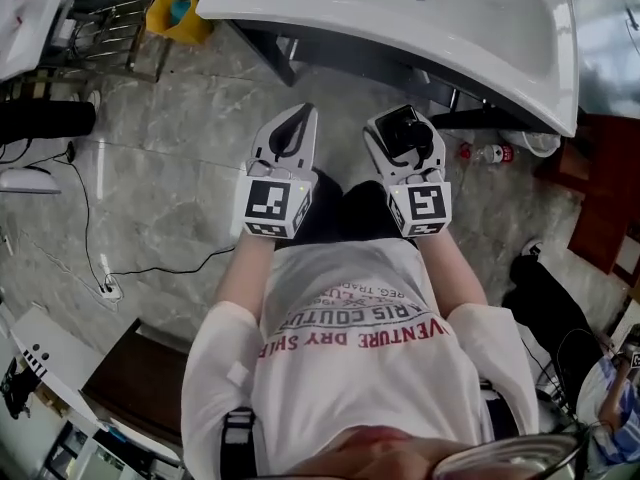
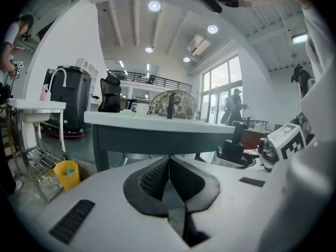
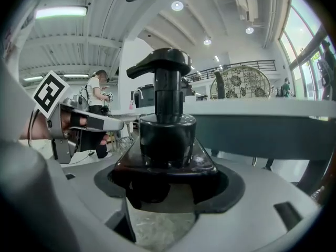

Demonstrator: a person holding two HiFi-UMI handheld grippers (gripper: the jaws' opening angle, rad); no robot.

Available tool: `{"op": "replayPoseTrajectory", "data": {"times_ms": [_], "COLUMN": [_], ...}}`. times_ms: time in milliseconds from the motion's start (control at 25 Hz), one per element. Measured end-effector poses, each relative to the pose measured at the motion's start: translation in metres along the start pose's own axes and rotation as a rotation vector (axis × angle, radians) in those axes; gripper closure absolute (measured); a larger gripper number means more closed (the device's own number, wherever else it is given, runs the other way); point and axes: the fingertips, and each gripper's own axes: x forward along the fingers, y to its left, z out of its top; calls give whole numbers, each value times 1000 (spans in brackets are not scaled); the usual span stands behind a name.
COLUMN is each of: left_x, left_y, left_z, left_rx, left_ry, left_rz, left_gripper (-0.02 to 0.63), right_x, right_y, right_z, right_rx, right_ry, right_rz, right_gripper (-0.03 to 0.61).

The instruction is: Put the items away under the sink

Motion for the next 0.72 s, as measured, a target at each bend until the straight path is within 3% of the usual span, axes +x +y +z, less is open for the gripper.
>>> {"op": "replayPoseTrajectory", "data": {"times_ms": [320, 480, 720], "left_x": [61, 91, 113], "left_y": [50, 59, 60], "left_z": [-119, -145, -163], "left_rx": [16, 41, 62], "left_ry": [-5, -43, -97], "left_rz": [41, 51, 26], "left_gripper": [591, 591, 591], "right_x": [80, 112, 148], "right_y": [-17, -36, -58], "right_z": [-107, -142, -171], "right_rx": [-5, 78, -1], "right_ry": [-16, -7, -4], "right_rz": [0, 11, -28], "right_gripper": [207, 207, 207]}}
